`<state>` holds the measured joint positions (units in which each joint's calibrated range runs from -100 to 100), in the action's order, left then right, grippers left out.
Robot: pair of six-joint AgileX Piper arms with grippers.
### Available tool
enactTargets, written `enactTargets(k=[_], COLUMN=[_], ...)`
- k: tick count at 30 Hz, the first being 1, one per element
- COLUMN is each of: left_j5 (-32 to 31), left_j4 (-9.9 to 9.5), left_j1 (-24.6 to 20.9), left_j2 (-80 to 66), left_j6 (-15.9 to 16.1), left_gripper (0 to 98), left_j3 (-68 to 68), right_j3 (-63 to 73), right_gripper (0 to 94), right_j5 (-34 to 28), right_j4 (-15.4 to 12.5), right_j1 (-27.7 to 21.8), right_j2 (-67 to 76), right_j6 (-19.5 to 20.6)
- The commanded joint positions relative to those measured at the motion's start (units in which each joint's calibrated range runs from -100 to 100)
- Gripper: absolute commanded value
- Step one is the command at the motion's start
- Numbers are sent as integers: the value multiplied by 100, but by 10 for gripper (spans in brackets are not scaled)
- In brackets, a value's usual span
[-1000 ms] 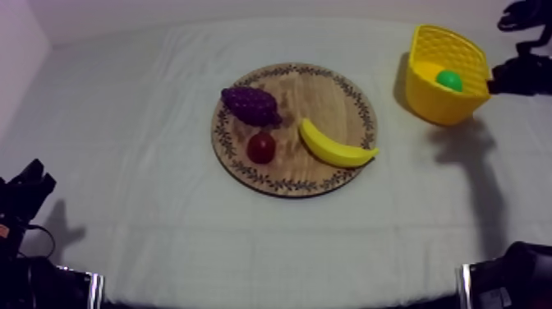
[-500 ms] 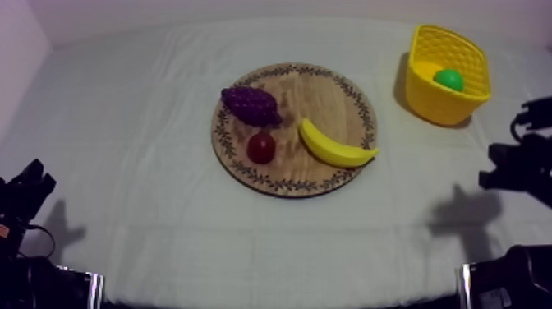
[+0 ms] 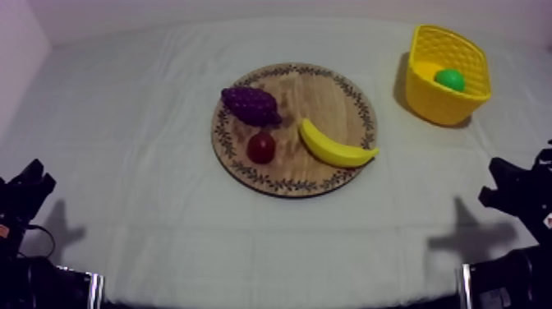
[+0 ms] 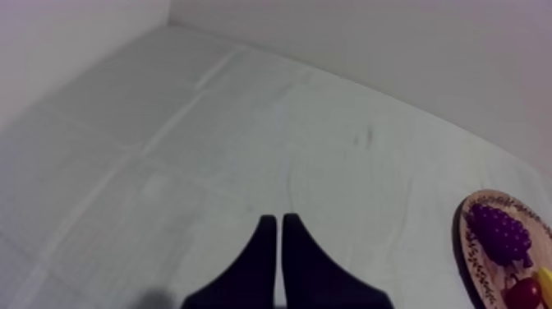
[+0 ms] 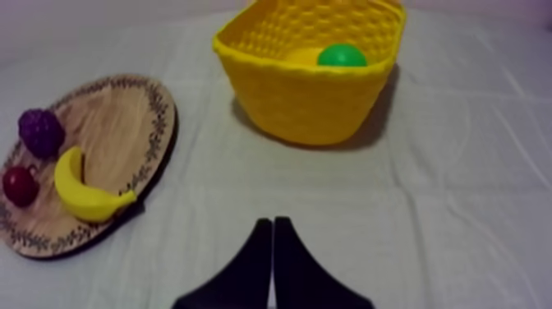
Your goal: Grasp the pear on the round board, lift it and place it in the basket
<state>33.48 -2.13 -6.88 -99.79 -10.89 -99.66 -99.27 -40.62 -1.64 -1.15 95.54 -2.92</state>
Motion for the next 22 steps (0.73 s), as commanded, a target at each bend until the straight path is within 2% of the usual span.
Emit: enactTargets(k=[1,4,7,22], left_j5=[-1,-1,-1,-1], left_j4=[1,1,1,1], left_j1=[-3,-3,-3,-3], left_j2=[-4,-4,-4,-4], left_j6=[1,2,-1,2], left_gripper=[1,1,1,1], left_j3=[0,0,0,0], right_j3=[-20,-40,-47,-51], right_gripper=[4,4,4,4], right_j5=[216,284,307,320], right_j4=[13,21,24,25], right_j1=[7,12,14,15], right_j2=[0,9,12,13], right_j6=[-396,-756,-941,-965])
